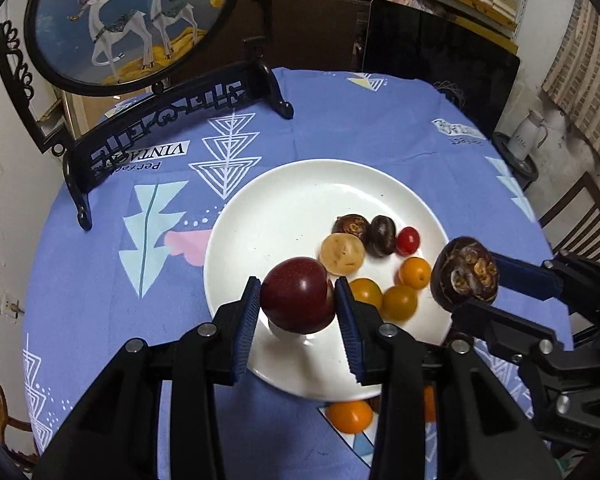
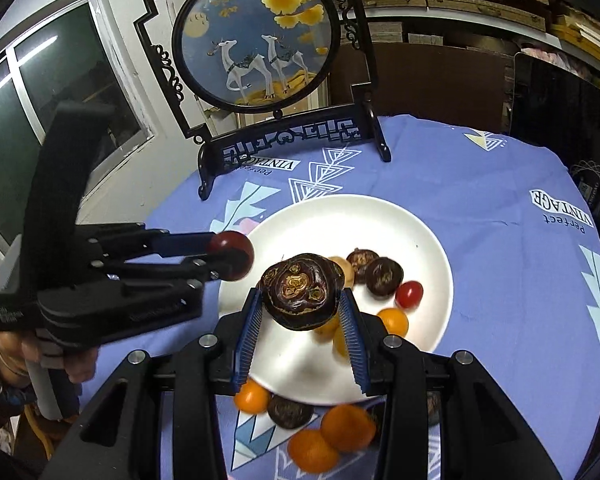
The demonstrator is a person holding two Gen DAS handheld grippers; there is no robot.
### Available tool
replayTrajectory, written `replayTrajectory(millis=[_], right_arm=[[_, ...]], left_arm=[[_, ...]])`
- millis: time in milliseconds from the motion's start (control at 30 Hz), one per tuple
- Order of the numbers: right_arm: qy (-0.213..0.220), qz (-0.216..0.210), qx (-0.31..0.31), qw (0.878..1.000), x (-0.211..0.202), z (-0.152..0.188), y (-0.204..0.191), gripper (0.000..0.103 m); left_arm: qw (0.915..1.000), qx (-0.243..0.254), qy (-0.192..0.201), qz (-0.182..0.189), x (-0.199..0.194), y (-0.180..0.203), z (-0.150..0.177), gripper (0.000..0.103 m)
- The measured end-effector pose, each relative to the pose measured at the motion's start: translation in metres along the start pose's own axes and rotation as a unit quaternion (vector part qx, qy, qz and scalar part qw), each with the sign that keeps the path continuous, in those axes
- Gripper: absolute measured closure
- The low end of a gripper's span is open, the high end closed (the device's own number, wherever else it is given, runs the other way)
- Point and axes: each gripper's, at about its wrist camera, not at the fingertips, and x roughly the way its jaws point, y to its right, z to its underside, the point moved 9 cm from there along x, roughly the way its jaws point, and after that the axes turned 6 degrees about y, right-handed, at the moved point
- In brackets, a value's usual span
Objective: Organize fruits
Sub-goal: 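Carry both fruits onto the white plate and open both grippers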
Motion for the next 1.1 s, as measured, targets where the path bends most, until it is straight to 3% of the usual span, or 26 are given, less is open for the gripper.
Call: replayTrajectory(millis=[467,1100], right_arm=[[-0.033,0.005,0.015,0.999,0.042,-0.001,0.022,0.063],[-0.051,0.012,0.019,0.998,0.064,-0.005,0.034,0.063]], left_arm=[[0.9989,-0.001,-0.042,-0.020,0.051,-0.014,-0.002,0.066],[0.9978,-0.001,-0.062,-0.025,0.071,-0.018,-0.001,0.066]])
